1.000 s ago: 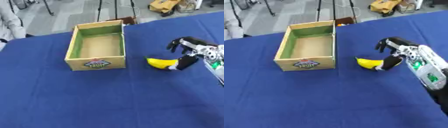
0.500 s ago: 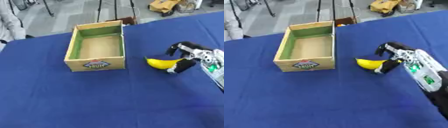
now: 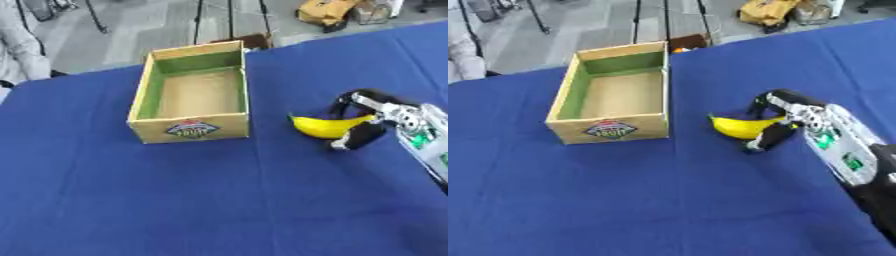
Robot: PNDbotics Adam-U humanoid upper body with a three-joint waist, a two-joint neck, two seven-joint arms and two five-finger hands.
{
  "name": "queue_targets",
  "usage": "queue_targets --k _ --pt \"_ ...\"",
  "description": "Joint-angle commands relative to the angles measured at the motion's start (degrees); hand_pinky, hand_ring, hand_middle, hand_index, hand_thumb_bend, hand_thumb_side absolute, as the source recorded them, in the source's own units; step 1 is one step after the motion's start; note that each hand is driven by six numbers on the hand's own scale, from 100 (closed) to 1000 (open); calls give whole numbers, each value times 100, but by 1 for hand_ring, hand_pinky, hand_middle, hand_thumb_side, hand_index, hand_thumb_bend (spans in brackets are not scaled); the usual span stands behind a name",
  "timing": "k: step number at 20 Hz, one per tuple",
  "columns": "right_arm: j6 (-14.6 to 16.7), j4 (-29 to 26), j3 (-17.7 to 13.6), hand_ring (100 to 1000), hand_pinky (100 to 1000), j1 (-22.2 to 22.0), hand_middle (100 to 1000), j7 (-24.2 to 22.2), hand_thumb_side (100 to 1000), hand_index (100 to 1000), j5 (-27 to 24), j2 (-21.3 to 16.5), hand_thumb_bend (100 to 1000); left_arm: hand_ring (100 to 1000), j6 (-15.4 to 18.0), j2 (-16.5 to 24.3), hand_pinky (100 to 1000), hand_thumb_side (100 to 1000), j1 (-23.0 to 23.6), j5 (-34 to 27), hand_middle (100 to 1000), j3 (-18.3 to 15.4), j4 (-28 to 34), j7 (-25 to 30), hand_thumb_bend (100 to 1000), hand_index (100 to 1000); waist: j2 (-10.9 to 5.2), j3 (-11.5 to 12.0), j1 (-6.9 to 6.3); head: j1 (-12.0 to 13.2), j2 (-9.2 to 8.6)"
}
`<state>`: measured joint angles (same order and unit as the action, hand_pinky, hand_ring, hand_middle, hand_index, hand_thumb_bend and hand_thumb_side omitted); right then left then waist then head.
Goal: Pick up objects on the table and place them in the box.
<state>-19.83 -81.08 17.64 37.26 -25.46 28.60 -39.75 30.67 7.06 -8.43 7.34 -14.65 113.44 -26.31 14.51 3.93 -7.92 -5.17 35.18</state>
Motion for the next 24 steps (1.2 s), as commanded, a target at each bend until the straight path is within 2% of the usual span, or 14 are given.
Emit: queue_targets --k 1,5,8,11,24 --pt "18 46 13 982 715 105 618 15 161 747 -104 -59 577 637 3 50 313 872 -23 -21 666 13 115 19 100 741 -71 17 22 -17 -52" --pt "19 97 35 978 712 139 608 61 183 741 -153 -49 506 637 2 43 312 871 -20 -23 666 16 115 26 100 741 -65 19 17 -21 -46" --pt "26 130 67 975 710 171 604 80 198 735 -181 -45 409 637 3 41 311 871 -23 -27 666 18 115 31 100 740 -64 21 18 -21 -43" --pt "36 176 104 971 705 203 596 79 204 728 -206 -43 353 637 3 39 311 870 -20 -29 666 18 115 33 100 740 -63 28 16 -22 -42" --pt "79 327 229 948 682 312 550 32 205 686 -264 -35 237 637 3 28 310 867 -29 -35 665 25 115 47 100 739 -48 40 10 -30 -56"
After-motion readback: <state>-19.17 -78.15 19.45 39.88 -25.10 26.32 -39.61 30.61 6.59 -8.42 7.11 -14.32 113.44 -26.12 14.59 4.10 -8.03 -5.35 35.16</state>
